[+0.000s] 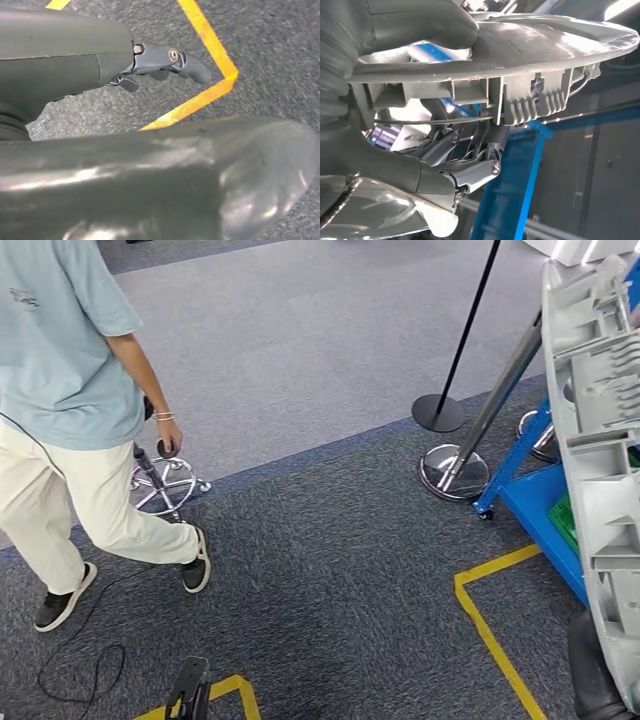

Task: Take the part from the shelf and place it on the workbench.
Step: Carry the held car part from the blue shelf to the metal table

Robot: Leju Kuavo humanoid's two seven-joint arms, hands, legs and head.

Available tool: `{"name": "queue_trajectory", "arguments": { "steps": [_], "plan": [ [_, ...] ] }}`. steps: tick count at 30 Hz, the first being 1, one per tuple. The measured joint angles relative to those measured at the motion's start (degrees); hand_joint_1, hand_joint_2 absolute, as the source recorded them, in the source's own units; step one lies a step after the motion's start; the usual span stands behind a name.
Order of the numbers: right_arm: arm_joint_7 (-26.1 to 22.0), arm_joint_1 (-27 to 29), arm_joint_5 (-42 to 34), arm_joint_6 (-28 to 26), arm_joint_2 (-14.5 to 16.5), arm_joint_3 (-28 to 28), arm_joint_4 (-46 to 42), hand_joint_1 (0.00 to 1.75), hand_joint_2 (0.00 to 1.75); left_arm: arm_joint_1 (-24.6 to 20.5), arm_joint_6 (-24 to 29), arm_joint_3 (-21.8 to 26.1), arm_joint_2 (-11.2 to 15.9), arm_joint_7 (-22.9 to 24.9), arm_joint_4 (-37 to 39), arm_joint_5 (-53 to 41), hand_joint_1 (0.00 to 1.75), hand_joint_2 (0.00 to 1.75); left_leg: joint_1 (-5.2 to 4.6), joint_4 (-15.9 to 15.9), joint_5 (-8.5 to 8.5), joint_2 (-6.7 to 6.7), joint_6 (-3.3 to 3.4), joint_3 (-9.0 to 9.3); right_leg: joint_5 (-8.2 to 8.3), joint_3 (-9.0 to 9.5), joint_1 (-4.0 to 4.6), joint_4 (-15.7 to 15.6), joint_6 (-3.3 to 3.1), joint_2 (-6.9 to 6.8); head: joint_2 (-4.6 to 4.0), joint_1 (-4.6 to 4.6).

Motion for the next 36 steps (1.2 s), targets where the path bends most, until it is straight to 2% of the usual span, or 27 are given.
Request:
{"name": "queue_trajectory", "arguments": {
  "steps": [1,2,4,6,7,8,9,10,12,14,15,16,17,19,21,22,23,24,26,28,29,30,31,32,33,34,36],
  "plan": [
    [0.0,0.0,-0.1,0.0,0.0,0.0,0.0,1.75,1.75,0.1,0.0,0.0,0.0,0.2,0.0,0.0,0.0,0.0,0.03,0.0,-0.02,-0.89,-0.02,0.08,1.42,0.04,-0.01,-0.9,0.02,0.09,0.0,0.01],
    [0.0,0.1,-0.3,0.0,0.1,0.0,0.0,1.75,1.75,0.3,0.0,0.0,0.0,0.3,0.0,-0.1,0.0,0.0,0.08,0.1,-0.08,-1.79,-0.11,0.19,3.72,1.12,-0.1,-3.9,0.02,0.43,0.0,0.01],
    [0.0,0.1,-0.5,0.0,0.2,0.0,0.0,1.75,1.75,0.4,0.1,0.0,0.1,0.7,0.0,-0.1,0.0,0.0,0.12,0.7,-0.33,-3.49,-0.54,0.14,7.42,4.26,-0.53,-11.2,0.05,2.99,0.0,0.03],
    [0.0,0.2,-0.7,0.0,0.3,0.0,-0.1,1.75,1.75,0.5,0.2,0.0,0.2,1.0,0.0,-0.2,0.0,0.0,0.17,1.1,-0.33,-4.84,-1.16,-0.42,8.12,5.96,-0.75,-14.6,-0.18,5.14,0.0,0.05],
    [0.0,0.2,-0.9,0.0,0.3,-0.1,-0.1,1.75,1.75,0.6,0.3,0.0,0.3,1.1,0.0,-0.2,0.0,0.0,0.23,1.3,-0.2,-5.48,-1.48,-0.74,8.0,6.16,-0.68,-14.9,-0.38,5.13,0.0,0.06],
    [0.0,0.3,-1.0,0.0,0.4,-0.1,-0.2,1.75,1.75,0.7,0.3,0.0,0.4,1.2,0.0,-0.2,0.0,0.0,0.36,1.2,-0.12,-5.91,-1.78,-0.94,8.05,6.3,-0.64,-14.9,-0.68,4.45,0.01,0.06],
    [0.0,0.3,-1.2,0.0,0.4,-0.2,-0.2,1.75,1.75,0.9,0.3,0.0,0.5,1.2,0.0,-0.2,0.0,0.0,0.34,1.5,-0.29,-5.35,-2.09,-1.11,8.12,6.5,-0.63,-15.1,-1.0,3.74,0.01,0.03],
    [0.0,0.3,-1.3,0.0,0.5,-0.2,-0.2,1.75,1.75,0.9,0.3,0.0,0.5,1.2,0.0,-0.2,0.0,0.0,0.29,2.6,-0.9,-4.06,-2.4,-1.58,8.14,6.76,-0.62,-15.3,-1.37,2.92,0.01,-0.18],
    [0.0,0.4,-1.3,0.0,0.7,-0.3,-0.3,1.75,1.75,0.8,0.3,0.0,0.5,1.2,0.0,-0.2,0.0,0.0,0.25,7.8,-3.55,-0.5,-2.94,-4.01,7.98,7.24,-0.45,-15.5,-2.07,1.13,0.0,-0.51],
    [-0.1,0.4,-1.3,0.0,0.8,-0.3,-0.4,1.75,1.75,0.7,0.3,0.0,0.5,1.2,0.0,-0.2,0.0,0.0,0.53,15.0,-6.34,0.93,-3.23,-7.59,7.67,7.49,-0.19,-15.5,-2.44,-0.7,0.01,-0.61],
    [-0.1,0.4,-1.3,0.0,0.8,-0.3,-0.4,1.75,1.75,0.8,0.3,0.0,0.5,1.2,0.0,-0.2,0.0,0.0,0.63,16.9,-6.59,1.09,-3.26,-8.55,7.51,7.62,-0.1,-15.5,-2.49,-1.54,0.01,-0.63],
    [-0.1,0.4,-1.3,0.0,0.8,-0.3,-0.4,1.75,1.75,0.9,0.3,0.0,0.5,1.2,0.0,-0.2,0.0,0.0,0.67,16.7,-5.77,1.18,-3.19,-8.47,7.32,7.8,-0.04,-15.5,-2.48,-2.35,0.01,-0.63],
    [-0.1,0.4,-1.3,0.0,0.8,-0.3,-0.4,1.75,1.75,0.9,0.3,0.0,0.5,1.2,0.0,-0.2,0.0,0.0,0.64,14.2,-4.03,1.42,-3.0,-7.25,7.12,8.06,0.0,-15.5,-2.42,-3.1,0.01,-0.63],
    [-0.1,0.5,-1.3,0.0,0.8,-0.4,-0.4,1.75,1.75,0.9,0.3,0.0,0.5,1.2,0.0,-0.2,0.0,0.0,0.07,6.7,-0.61,3.53,-2.29,-3.4,6.61,8.63,0.13,-15.6,-2.11,-4.49,0.01,-0.63],
    [-0.1,0.5,-1.4,0.0,0.8,-0.4,-0.4,1.75,1.75,0.7,0.3,0.0,0.6,1.2,0.0,-0.2,0.0,0.0,-0.74,2.2,0.14,5.63,-1.59,-1.17,6.17,9.01,0.34,-15.6,-1.61,-5.75,0.01,-0.67],
    [-0.1,0.5,-1.4,0.0,0.8,-0.4,-0.4,1.75,1.75,0.7,0.3,0.0,0.6,1.2,0.0,-0.2,0.0,0.0,-1.04,1.7,-0.23,5.78,-1.37,-1.01,6.05,9.14,0.43,-15.8,-1.36,-6.4,0.01,-0.69],
    [-0.1,0.5,-1.4,0.0,0.8,-0.4,-0.4,1.75,1.75,0.7,0.3,0.0,0.7,1.2,0.0,-0.2,0.0,0.0,-1.07,1.3,-0.23,5.2,-1.15,-1.0,5.96,9.4,0.46,-16.0,-1.16,-7.06,0.0,-0.71],
    [-0.1,0.4,-1.4,0.0,0.8,-0.4,-0.4,1.75,1.75,0.9,0.3,0.0,0.7,1.2,0.0,-0.2,0.0,0.0,-0.95,0.9,-0.1,4.53,-0.92,-0.87,5.72,9.47,0.42,-16.0,-0.95,-6.97,0.01,-0.64],
    [-0.1,0.5,-1.5,0.0,0.8,-0.4,-0.5,1.75,1.75,0.9,0.3,0.0,0.8,1.2,0.0,-0.1,0.0,0.0,-0.53,0.1,0.22,3.17,-0.31,-0.44,4.17,8.35,0.27,-13.6,-0.61,-4.2,0.01,-0.52],
    [-0.1,0.5,-1.5,0.0,0.8,-0.4,-0.5,1.75,1.75,0.7,0.3,0.0,0.7,1.2,0.0,-0.1,0.0,0.0,-0.25,-0.2,0.29,1.76,0.11,-0.21,1.13,4.48,0.11,-6.5,-0.39,-0.8,0.0,-0.28],
    [-0.1,0.5,-1.4,0.0,0.8,-0.4,-0.5,1.75,1.75,0.7,0.3,0.0,0.7,1.1,0.0,-0.1,0.0,0.0,-0.23,-0.1,0.25,1.0,0.18,-0.17,-0.09,2.17,0.1,-2.7,-0.26,-0.24,0.0,-0.21],
    [-0.1,0.5,-1.4,0.0,0.8,-0.4,-0.5,1.75,1.75,0.7,0.3,0.0,0.7,1.1,0.0,-0.1,0.0,0.0,-0.22,-0.1,0.2,0.2,0.21,-0.1,-0.43,0.35,0.07,-0.2,-0.14,-0.06,0.0,-0.16],
    [-0.1,0.5,-1.3,0.0,0.8,-0.4,-0.5,1.75,1.75,0.7,0.3,0.0,0.7,1.0,0.0,-0.1,0.0,0.0,-0.17,-0.1,0.13,-0.65,0.15,0.02,0.49,-0.51,0.03,0.3,-0.03,-0.01,0.0,-0.18],
    [-0.1,0.6,-1.1,0.0,0.8,-0.4,-0.5,1.75,1.75,0.7,0.3,0.1,0.7,0.9,0.0,-0.1,0.0,0.0,-0.08,0.0,0.04,-1.55,0.02,0.18,2.53,-0.2,-0.07,-1.6,0.08,0.12,0.0,-0.17],
    [-0.1,0.6,-0.9,0.0,0.8,-0.4,-0.5,1.75,1.75,0.7,0.3,0.1,0.7,0.8,0.0,0.0,0.0,0.0,0.05,0.1,-0.12,-2.45,-0.21,0.35,5.15,1.01,-0.24,-5.1,0.23,0.63,0.0,-0.16],
    [-0.1,0.5,-0.8,0.0,0.8,-0.3,-0.5,1.75,1.75,0.7,0.3,0.1,0.7,0.7,0.0,0.0,0.0,0.0,0.11,0.4,-0.35,-3.31,-0.53,0.41,7.19,2.47,-0.47,-8.9,0.4,1.95,0.0,-0.12],
    [-0.1,0.6,-0.5,0.0,0.8,-0.3,-0.5,1.75,1.75,0.5,0.2,0.1,0.7,0.5,0.0,0.1,0.0,0.0,0.2,1.0,-0.65,-4.76,-1.21,0.02,8.81,4.78,-0.84,-13.8,0.26,4.24,0.0,-0.07]
  ]
}}
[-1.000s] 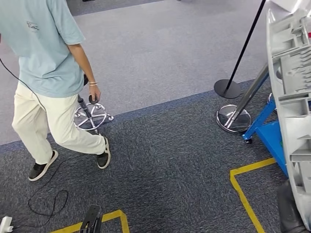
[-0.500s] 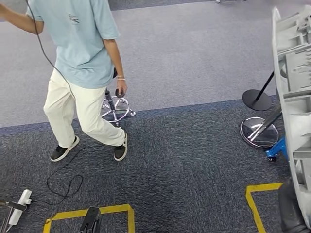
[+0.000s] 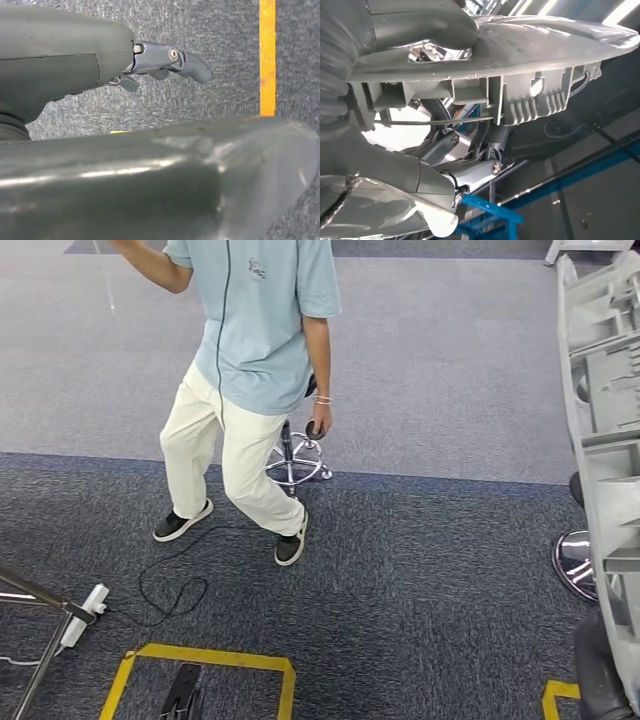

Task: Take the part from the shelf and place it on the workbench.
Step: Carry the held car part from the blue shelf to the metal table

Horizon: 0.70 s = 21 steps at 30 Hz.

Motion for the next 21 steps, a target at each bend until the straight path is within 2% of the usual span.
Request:
{"name": "queue_trajectory", "arguments": {
  "steps": [1,3,4,5,7,8,9,10,11,12,14,16,17,18,19,20,21],
  "plan": [
    [0.0,0.0,0.1,0.0,0.0,0.0,0.0,1.75,1.75,0.0,0.0,0.0,0.0,-0.1,0.0,0.0,0.0,0.0,0.04,0.1,0.03,-0.62,-0.34,-0.3,-0.23,0.38,0.02,-0.6,-0.3,0.51,0.0,0.01],
    [0.0,0.1,0.2,0.0,0.1,0.0,0.0,1.75,1.75,0.3,0.0,0.0,0.1,-0.2,0.0,0.0,0.0,0.0,0.25,0.2,0.16,-1.35,-0.89,-0.69,-0.13,0.65,0.14,-0.9,-1.13,-0.62,0.0,0.01],
    [0.0,0.1,0.1,0.0,0.1,0.0,-0.1,1.75,1.75,0.5,0.0,0.0,0.2,-0.1,0.0,0.0,0.0,0.0,0.21,0.7,-0.13,-0.5,-1.16,-0.9,-0.09,0.83,0.17,-1.0,-1.49,-1.26,0.0,-0.15],
    [0.1,0.1,0.0,0.0,0.1,0.0,-0.2,1.75,1.75,0.6,0.0,0.0,0.2,-0.1,0.0,-0.1,0.0,0.0,0.15,2.2,-0.98,1.04,-1.42,-1.52,-0.09,1.06,0.18,-1.1,-1.83,-2.04,0.0,-0.34],
    [0.2,0.2,-0.4,0.0,0.2,0.0,-0.3,1.75,1.75,0.5,0.0,0.0,0.2,-0.1,0.0,-0.1,0.0,0.0,0.15,8.5,-4.16,4.66,-1.88,-4.43,-0.33,1.49,0.45,-1.3,-2.41,-3.75,0.0,-0.73],
    [0.2,0.3,-0.7,0.0,0.2,0.0,-0.4,1.75,1.75,0.5,0.0,0.0,0.2,-0.1,0.0,-0.1,0.0,0.0,0.28,12.3,-5.78,5.49,-2.02,-6.31,-0.48,1.62,0.62,-1.3,-2.62,-4.66,0.0,-0.78],
    [0.2,0.3,-1.0,0.0,0.3,0.0,-0.3,1.75,1.75,0.5,0.0,0.0,0.1,-0.1,0.0,-0.2,0.0,0.0,0.37,15.3,-6.69,5.79,-2.05,-7.76,-0.62,1.72,0.76,-1.3,-2.74,-5.51,0.0,-0.78],
    [0.2,0.3,-1.3,0.0,0.3,-0.1,-0.3,1.75,1.75,0.5,0.1,0.0,0.1,0.0,0.0,-0.2,0.0,0.0,0.41,16.3,-6.56,5.87,-2.0,-8.31,-0.77,1.83,0.85,-1.3,-2.79,-6.31,0.0,-0.8],
    [0.1,0.3,-1.7,0.0,0.3,-0.1,-0.2,1.75,1.75,0.5,0.3,0.0,0.0,0.1,0.0,-0.3,0.0,0.0,0.4,15.2,-5.37,5.98,-1.85,-7.79,-0.93,2.0,0.92,-1.3,-2.81,-7.07,0.0,-0.79],
    [0.1,0.3,-2.1,0.0,0.3,-0.2,-0.2,1.75,1.75,0.4,0.5,0.0,0.0,0.2,0.0,-0.4,0.0,0.0,0.32,12.1,-3.42,6.37,-1.58,-6.28,-1.11,2.23,0.99,-1.3,-2.77,-7.82,0.0,-0.8],
    [0.1,0.2,-2.9,0.0,0.3,-0.5,-0.2,1.75,1.75,0.0,0.9,0.0,-0.2,0.5,0.0,-0.6,0.0,0.0,-0.43,4.6,-0.35,9.32,-0.69,-2.55,-1.55,2.68,1.16,-1.3,-2.48,-9.2,0.0,-0.79],
    [0.1,0.1,-3.6,0.0,0.3,-0.8,-0.1,1.75,1.75,-0.6,1.2,0.0,-0.4,0.5,0.0,-0.6,0.0,0.0,-1.29,0.9,0.13,11.67,0.08,-0.92,-1.88,2.9,1.36,-1.4,-1.96,-10.48,0.0,-0.8],
    [0.1,0.1,-3.9,0.0,0.3,-0.9,0.0,1.75,1.75,-0.9,1.3,0.0,-0.5,0.6,0.0,-0.6,0.0,0.0,-1.55,0.5,-0.03,11.47,0.33,-0.91,-2.0,3.08,1.45,-1.6,-1.67,-11.19,0.0,-0.84],
    [0.1,-0.1,-4.2,0.0,0.3,-1.0,0.1,1.75,1.75,-1.0,1.4,0.0,-0.6,0.6,0.0,-0.6,0.0,0.0,-1.46,0.2,0.05,10.7,0.55,-0.77,-2.14,3.31,1.45,-1.8,-1.39,-11.93,0.0,-0.84],
    [0.1,-0.2,-4.5,0.0,0.3,-1.1,0.2,1.75,1.75,-1.0,1.5,0.0,-0.6,0.7,0.0,-0.5,0.0,0.0,-1.31,-0.3,0.21,9.9,0.79,-0.47,-2.5,3.48,1.37,-1.7,-1.13,-11.62,0.0,-0.78],
    [0.1,-0.4,-4.8,0.0,0.3,-1.1,0.4,1.75,1.75,-1.1,1.5,0.0,-0.6,0.7,0.0,-0.4,0.0,0.0,-1.09,-0.8,0.41,9.09,1.1,-0.13,-3.26,3.2,1.28,-0.7,-0.91,-10.41,0.0,-0.72],
    [0.1,-0.6,-5.2,0.0,0.3,-1.1,0.6,1.75,1.75,-1.2,1.6,0.0,-0.7,0.8,0.0,-0.4,0.0,0.0,-0.84,-1.1,0.58,8.28,1.37,0.2,-4.46,2.24,1.17,1.5,-0.74,-8.61,0.0,-0.57]
  ]
}}
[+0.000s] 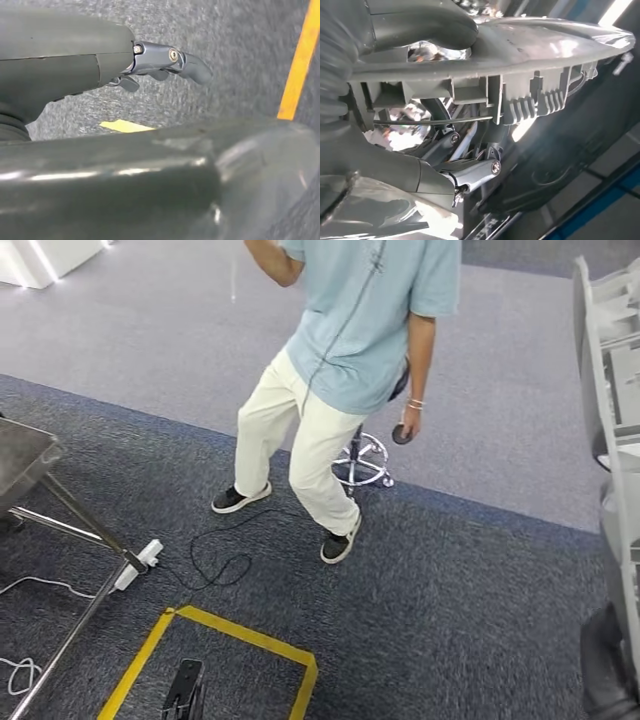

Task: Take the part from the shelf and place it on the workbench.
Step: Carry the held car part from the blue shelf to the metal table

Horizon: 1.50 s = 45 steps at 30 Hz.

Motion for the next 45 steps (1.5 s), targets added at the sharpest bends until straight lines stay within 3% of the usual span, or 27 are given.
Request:
{"name": "queue_trajectory", "arguments": {
  "steps": [2,4,5,6,8,10,12,13,15,17,18,19,20,22,23,25,26,28,30,32,34,35,37,39,41,43,45],
  "plan": [
    [0.0,-0.4,-0.8,0.0,0.0,0.0,0.3,1.75,1.75,-0.3,0.3,0.0,-0.1,0.2,0.0,0.1,0.0,0.0,0.19,-0.1,0.04,-1.61,0.36,0.14,-2.85,-3.74,-0.19,7.0,0.21,3.42,0.0,0.23],
    [0.0,-0.7,-1.2,0.0,0.0,0.0,0.8,1.75,1.75,-0.4,0.4,0.0,-0.3,0.3,0.0,0.2,0.0,0.0,0.22,0.0,-0.07,-3.38,0.44,0.22,-3.37,-7.07,-0.26,11.6,0.46,4.21,0.0,0.3],
    [0.0,-0.7,-1.3,0.0,0.0,0.0,1.0,1.75,1.75,-0.4,0.4,0.0,-0.3,0.4,0.0,0.2,0.0,0.0,0.26,0.1,-0.15,-4.33,0.37,0.3,-2.02,-7.4,-0.32,11.0,0.57,4.34,0.0,0.3],
    [0.0,-0.8,-1.4,0.0,0.0,0.0,1.2,1.75,1.75,-0.3,0.4,0.0,-0.3,0.4,0.0,0.2,0.0,0.0,0.33,0.2,-0.27,-5.28,0.21,0.43,0.27,-6.66,-0.44,8.3,0.66,4.6,0.0,0.32],
    [0.0,-1.0,-1.4,0.0,0.0,0.0,1.5,1.75,1.75,-0.4,0.4,0.0,-0.4,0.5,0.0,0.2,0.0,0.0,0.42,0.7,-0.67,-6.94,-0.35,0.41,4.06,-3.86,-0.86,1.2,0.84,6.79,0.0,0.34],
    [0.0,-1.2,-1.5,0.0,0.0,-0.1,1.7,1.75,1.75,-0.4,0.4,0.0,-0.3,0.6,0.0,0.2,0.0,0.0,0.48,1.2,-0.85,-8.19,-0.97,-0.06,4.83,-2.17,-1.05,-2.2,0.52,8.71,0.0,0.3],
    [0.0,-1.3,-1.5,0.0,0.0,-0.1,1.8,1.75,1.75,-0.3,0.4,0.0,-0.3,0.6,0.0,0.2,0.0,0.0,0.68,1.3,-0.73,-9.34,-1.45,-0.46,4.67,-1.8,-0.91,-2.4,-0.21,8.17,0.0,0.27],
    [0.0,-1.3,-1.5,0.0,0.0,-0.2,1.9,1.75,1.75,-0.2,0.4,0.0,-0.2,0.6,0.0,0.2,0.0,0.0,0.71,1.5,-0.87,-9.31,-1.66,-0.54,4.69,-1.63,-0.89,-2.6,-0.54,7.53,0.0,0.28],
    [0.0,-1.3,-1.4,0.0,0.0,-0.3,2.0,1.75,1.75,-0.1,0.5,0.0,-0.2,0.6,0.0,0.2,0.0,0.0,0.68,4.2,-2.51,-6.97,-2.2,-1.71,4.63,-1.08,-0.92,-2.9,-1.22,6.03,0.0,-0.12],
    [0.0,-1.3,-1.4,0.0,0.0,-0.4,2.0,1.75,1.75,-0.3,0.5,0.0,-0.3,0.6,0.0,0.2,0.0,0.0,0.82,11.0,-5.75,-3.66,-2.74,-4.98,4.32,-0.62,-0.66,-3.1,-1.72,4.35,0.0,-0.51],
    [0.0,-1.3,-1.4,0.0,0.0,-0.5,2.0,1.75,1.75,-0.3,0.5,0.0,-0.3,0.6,0.0,0.2,0.0,0.0,0.96,14.6,-7.02,-2.9,-2.91,-6.81,4.14,-0.48,-0.54,-3.1,-1.84,3.5,0.0,-0.5],
    [0.0,-1.3,-1.4,0.0,0.0,-0.5,2.1,1.75,1.75,-0.3,0.5,0.0,-0.3,0.6,0.0,0.2,0.0,0.0,1.07,16.8,-7.39,-2.57,-2.98,-8.02,3.94,-0.31,-0.46,-3.1,-1.91,2.69,0.0,-0.52],
    [0.0,-1.3,-1.4,0.0,0.0,-0.6,2.1,1.75,1.75,-0.2,0.5,0.0,-0.3,0.6,0.0,0.2,0.0,0.0,1.14,16.9,-6.66,-2.42,-2.97,-8.23,3.72,-0.1,-0.4,-3.1,-1.91,1.92,0.0,-0.51],
    [0.0,-1.3,-1.4,0.0,0.0,-0.7,2.2,1.75,1.75,-0.1,0.5,0.0,-0.3,0.6,0.0,0.2,0.0,0.0,1.09,11.3,-2.74,-1.62,-2.61,-5.7,3.21,0.54,-0.29,-3.1,-1.82,0.47,0.0,-0.52],
    [0.0,-1.3,-1.5,0.0,0.0,-0.7,2.2,1.75,1.75,-0.1,0.5,0.0,-0.3,0.6,0.0,0.2,0.0,0.0,0.8,7.6,-1.18,-0.36,-2.28,-3.87,2.9,0.81,-0.19,-3.1,-1.66,-0.19,0.0,-0.5],
    [0.0,-1.4,-1.8,0.0,0.0,-0.8,2.2,1.75,1.75,-0.3,0.4,0.0,-0.2,0.7,0.0,0.4,0.0,0.0,0.07,2.6,-0.06,1.81,-1.52,-1.53,2.37,1.29,0.06,-3.1,-1.12,-1.42,0.0,-0.48],
    [0.0,-1.5,-2.1,0.0,0.0,-0.8,2.3,1.75,1.75,-0.3,0.4,0.0,-0.1,0.8,0.0,0.5,0.0,0.0,-0.25,2.1,-0.46,2.18,-1.26,-1.31,2.21,1.42,0.15,-3.2,-0.84,-2.03,0.0,-0.45],
    [0.0,-1.8,-2.8,0.0,0.0,-0.8,2.4,1.75,1.75,-0.2,0.3,0.1,0.1,1.1,0.0,0.7,0.0,0.0,-0.18,1.3,-0.42,1.02,-0.83,-1.06,1.87,1.94,0.15,-3.5,-0.31,-3.03,0.0,-0.39],
    [0.0,-2.1,-3.5,0.0,0.0,-0.9,2.6,1.75,1.75,-0.2,0.2,0.1,0.3,1.3,0.0,0.8,0.0,0.0,0.26,0.5,-0.18,-0.42,-0.32,-0.35,0.57,1.49,0.01,-1.8,0.17,-0.88,0.0,-0.16],
    [-0.1,-2.4,-4.0,0.0,0.0,-0.9,2.9,1.75,1.75,-0.4,0.2,0.1,0.3,1.7,0.0,0.8,0.0,0.0,0.55,0.1,-0.1,-1.88,0.08,0.02,-2.25,-1.86,-0.09,4.6,0.45,2.8,0.0,0.21],
    [-0.1,-3.1,-4.6,0.0,0.0,-0.9,3.3,1.75,1.75,-0.5,0.2,0.1,0.3,2.0,0.0,0.7,0.0,0.0,0.59,0.2,-0.16,-3.4,0.21,0.07,-4.0,-6.29,-0.13,11.5,0.62,4.13,0.0,0.32],
    [0.0,-3.4,-4.9,0.0,0.0,-0.9,3.5,1.75,1.75,-0.6,0.1,0.1,0.3,1.7,0.0,0.9,0.0,0.0,0.61,0.2,-0.19,-4.23,0.19,0.13,-3.24,-7.48,-0.16,12.4,0.68,4.28,0.0,0.32],
    [0.0,-4.3,-5.4,0.0,0.0,-0.8,4.0,1.75,1.75,-0.8,-0.1,0.1,0.3,0.9,0.0,1.7,0.0,0.0,0.72,0.3,-0.32,-6.02,0.0,0.37,1.27,-6.64,-0.39,7.8,0.79,4.88,0.0,0.33],
    [0.0,-5.3,-4.7,0.0,0.0,-0.6,4.4,1.75,1.75,-1.2,-0.3,0.3,0.3,0.5,0.0,2.5,0.0,0.0,0.78,0.6,-0.59,-7.61,-0.48,0.35,4.82,-3.73,-0.89,0.6,0.78,7.52,0.0,0.4],
    [-0.1,-5.7,-3.0,0.0,0.0,-0.2,4.6,1.75,1.75,-1.1,-0.5,0.4,0.4,0.6,0.0,2.8,0.0,0.0,0.82,0.9,-0.65,-8.86,-1.11,-0.12,5.26,-2.17,-1.05,-2.6,0.33,9.22,0.0,0.43],
    [-0.1,-5.5,-1.5,0.0,0.0,0.2,4.6,1.75,1.75,-0.3,-0.6,0.5,0.7,1.0,0.0,2.6,0.0,0.0,1.01,0.9,-0.53,-9.96,-1.66,-0.47,5.2,-1.87,-0.95,-2.9,-0.39,8.21,0.0,0.41],
    [0.0,-5.2,-0.7,0.0,0.0,0.3,4.5,1.75,1.75,0.6,-0.6,0.5,0.9,1.3,0.0,2.2,0.0,0.0,0.94,2.4,-1.48,-8.32,-2.23,-1.11,5.15,-1.45,-1.01,-3.2,-1.03,6.75,0.0,0.12]
  ]
}}
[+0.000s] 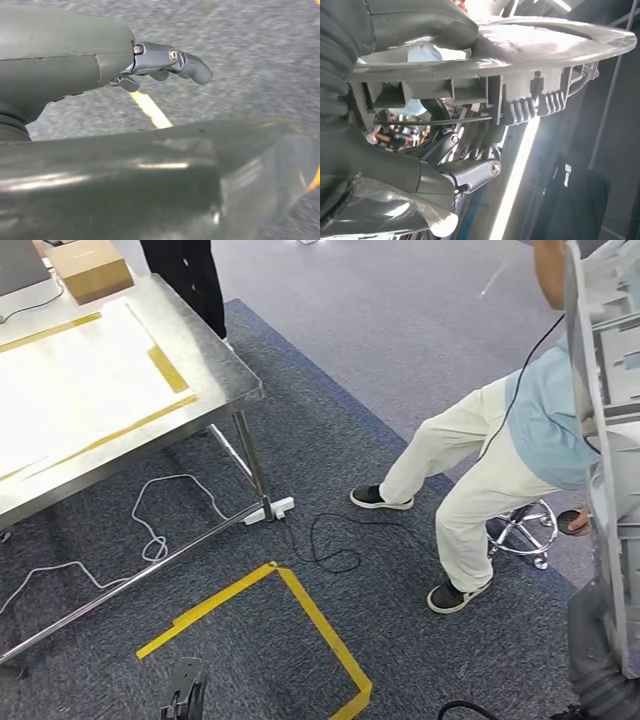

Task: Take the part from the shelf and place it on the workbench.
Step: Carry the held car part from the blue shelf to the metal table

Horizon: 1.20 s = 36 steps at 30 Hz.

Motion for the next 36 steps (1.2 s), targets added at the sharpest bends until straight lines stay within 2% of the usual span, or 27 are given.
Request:
{"name": "queue_trajectory", "arguments": {
  "steps": [2,3,4,5,6,7,9,11,12,13,14,16,17,19,20,21,22,23,25,27,29,30,31,33,34,35,36],
  "plan": [
    [0.0,0.7,0.3,0.0,0.1,0.0,-0.5,1.75,1.75,0.3,0.0,0.0,0.0,-0.1,0.0,-0.2,0.0,0.0,0.02,5.3,-2.77,3.67,-0.63,-2.45,-0.28,0.51,0.15,-0.2,-0.59,-1.81,0.0,-0.44],
    [0.0,1.1,0.3,0.0,0.1,0.0,-0.7,1.75,1.75,0.4,0.0,0.0,0.1,-0.3,0.0,-0.2,0.0,0.0,0.18,8.8,-4.27,4.89,-0.86,-4.17,-0.49,0.7,0.27,-0.2,-0.8,-2.76,0.0,-0.6],
    [0.0,1.5,0.4,0.0,0.2,0.0,-0.9,1.75,1.75,0.4,0.0,0.0,0.1,-0.6,0.0,-0.2,0.0,0.0,0.33,11.7,-5.21,5.46,-0.99,-5.65,-0.69,0.88,0.36,-0.2,-0.89,-3.65,0.0,-0.6],
    [0.0,1.9,0.5,0.0,0.2,0.0,-1.0,1.75,1.75,0.4,-0.1,0.0,0.1,-0.9,0.0,-0.2,0.0,0.0,0.42,13.1,-5.19,5.7,-1.02,-6.39,-0.91,1.08,0.41,-0.2,-0.92,-4.51,0.0,-0.62],
    [0.0,2.3,0.6,0.0,0.2,0.1,-1.1,1.75,1.75,0.5,-0.1,0.1,0.1,-1.2,0.0,-0.2,0.0,0.0,0.45,12.6,-4.22,5.86,-0.95,-6.22,-1.12,1.3,0.44,-0.2,-0.91,-5.3,0.0,-0.63],
    [0.0,2.6,0.6,0.0,0.2,0.2,-1.1,1.75,1.75,0.5,-0.2,0.1,0.2,-1.4,0.0,-0.2,0.0,0.0,0.42,10.1,-2.4,6.18,-0.76,-5.06,-1.35,1.59,0.49,-0.2,-0.87,-6.06,0.0,-0.64],
    [0.0,2.9,0.7,0.0,0.4,0.4,-1.1,1.75,1.75,0.3,-0.2,0.1,0.4,-1.7,0.0,-0.2,0.0,0.0,-0.09,3.3,0.75,8.44,-0.06,-1.74,-1.85,2.15,0.72,-0.2,-0.61,-7.38,0.0,-0.62],
    [0.0,3.0,0.7,0.0,0.6,0.5,-1.2,1.75,1.75,0.0,-0.2,0.1,0.4,-1.8,0.0,-0.2,0.0,0.0,-0.77,-0.5,1.29,10.58,0.62,0.02,-2.28,2.47,1.02,-0.2,-0.09,-8.5,0.0,-0.58],
    [0.0,3.0,0.7,0.0,0.6,0.6,-1.2,1.75,1.75,-0.1,-0.2,0.1,0.5,-1.8,0.0,-0.2,0.0,0.0,-1.01,-0.8,0.98,10.65,0.82,0.09,-2.42,2.63,1.16,-0.3,0.21,-9.13,0.0,-0.54],
    [0.0,3.1,0.7,0.0,0.6,0.7,-1.2,1.75,1.75,-0.1,-0.2,0.1,0.6,-1.8,0.0,-0.2,0.0,0.0,-0.9,-1.1,0.98,9.99,1.05,0.18,-2.58,2.88,1.16,-0.5,0.52,-9.66,0.0,-0.52],
    [0.0,3.0,0.7,0.0,0.6,0.8,-1.2,1.75,1.75,0.0,-0.2,0.2,0.6,-1.9,0.0,-0.2,0.0,0.0,-0.74,-1.5,1.08,9.25,1.24,0.34,-2.85,3.02,1.11,-0.4,0.82,-9.22,0.0,-0.42],
    [0.0,3.1,0.7,0.0,0.6,0.9,-1.2,1.75,1.75,0.0,-0.4,0.2,0.6,-2.0,0.0,-0.2,0.0,0.0,-0.25,-2.1,1.28,7.77,1.74,0.82,-4.6,1.96,0.9,2.1,1.28,-6.23,0.0,-0.23],
    [0.0,3.1,0.7,0.0,0.6,0.9,-1.2,1.75,1.75,-0.2,-0.5,0.2,0.6,-2.0,0.0,-0.2,0.0,0.0,-0.12,-2.2,1.31,7.09,1.91,0.92,-6.07,0.33,0.8,5.2,1.39,-4.34,0.0,-0.07],
    [0.0,3.2,0.9,0.0,0.6,0.9,-1.2,1.75,1.75,-0.5,-0.7,0.3,0.5,-1.9,0.0,-0.2,0.0,0.0,-0.04,-2.2,1.26,5.53,2.16,0.95,-8.77,-4.11,0.75,12.7,1.57,-2.77,0.0,0.12],
    [0.0,3.2,1.0,0.0,0.6,0.9,-1.1,1.75,1.75,-0.4,-0.8,0.3,0.5,-1.7,0.0,-0.2,0.0,0.0,-0.04,-2.1,1.22,4.68,2.19,1.01,-8.87,-5.77,0.75,15.0,1.64,-2.57,0.0,0.12],
    [0.0,3.3,1.1,0.0,0.6,0.9,-1.1,1.75,1.75,-0.4,-0.8,0.3,0.5,-1.5,0.0,-0.2,0.0,0.0,-0.03,-2.1,1.16,3.79,2.15,1.12,-7.76,-6.43,0.74,15.0,1.67,-2.45,0.0,0.11],
    [0.0,3.3,1.2,0.0,0.6,0.9,-1.1,1.75,1.75,-0.3,-0.8,0.3,0.5,-1.3,0.0,-0.2,0.0,0.0,0.01,-2.1,1.09,2.9,2.05,1.28,-5.61,-5.89,0.7,12.8,1.65,-2.22,0.0,0.11],
    [0.0,3.3,1.2,0.0,0.6,0.9,-1.1,1.75,1.75,-0.2,-0.8,0.3,0.4,-1.2,0.0,-0.2,0.0,0.0,0.07,-2.1,0.97,2.06,1.89,1.46,-3.05,-4.5,0.61,9.0,1.61,-1.52,0.0,0.11],
    [0.0,3.4,1.2,0.0,0.6,0.9,-1.2,1.75,1.75,-0.2,-0.8,0.3,0.4,-1.0,0.0,-0.2,0.0,0.0,0.07,-1.8,0.73,0.51,1.36,1.42,-0.15,-1.61,0.22,2.3,1.54,1.58,0.0,0.12],
    [0.0,3.5,1.2,0.0,0.6,0.9,-1.3,1.75,1.75,-0.1,-0.8,0.3,0.4,-0.9,0.0,-0.2,0.0,0.0,0.21,-1.6,0.75,-0.83,0.67,0.95,-0.11,-0.46,0.1,0.1,1.25,3.28,0.0,0.11],
    [0.0,3.6,1.3,0.0,0.6,0.8,-1.3,1.75,1.75,0.1,-0.7,0.3,0.6,-0.8,0.0,-0.2,0.0,0.0,0.45,-1.6,0.84,-1.83,0.04,0.64,-0.04,-0.08,0.12,-0.2,0.69,1.94,0.0,0.12],
    [0.0,3.6,1.3,0.0,0.6,0.9,-1.3,1.75,1.75,0.2,-0.7,0.4,0.6,-0.8,0.0,-0.2,0.0,0.0,0.4,-0.9,0.43,-1.07,-0.28,0.35,-0.06,0.17,0.06,-0.3,0.34,1.13,0.0,-0.07],
    [0.0,3.6,1.3,0.0,0.7,0.9,-1.3,1.75,1.75,0.2,-0.7,0.4,0.6,-0.8,0.0,-0.2,0.0,0.0,0.32,0.7,-0.54,0.41,-0.58,-0.37,-0.12,0.44,0.0,-0.4,0.01,0.21,0.0,-0.29],
    [0.0,3.7,1.3,0.0,0.8,0.9,-1.4,1.75,1.75,0.1,-0.6,0.4,0.5,-0.8,0.0,-0.2,0.0,0.0,0.35,7.3,-3.8,4.29,-1.19,-3.45,-0.47,0.9,0.19,-0.5,-0.56,-1.74,0.0,-0.7],
    [0.0,3.8,1.3,0.0,0.9,0.9,-1.4,1.75,1.75,0.0,-0.6,0.4,0.5,-0.8,0.0,-0.2,0.0,0.0,0.5,11.0,-5.24,5.29,-1.39,-5.27,-0.64,1.06,0.31,-0.5,-0.69,-2.7,0.0,-0.73],
    [0.0,3.8,1.3,0.0,0.9,0.9,-1.4,1.75,1.75,0.1,-0.6,0.4,0.5,-0.8,0.0,-0.2,0.0,0.0,0.63,13.6,-5.9,5.76,-1.5,-6.56,-0.82,1.23,0.4,-0.5,-0.75,-3.61,0.0,-0.72],
    [0.0,3.8,1.3,0.0,0.9,0.9,-1.4,1.75,1.75,0.2,-0.6,0.4,0.5,-0.8,0.0,-0.2,0.0,0.0,0.69,14.2,-5.49,5.94,-1.52,-6.92,-1.01,1.41,0.47,-0.5,-0.74,-4.44,0.0,-0.73]
  ]
}}
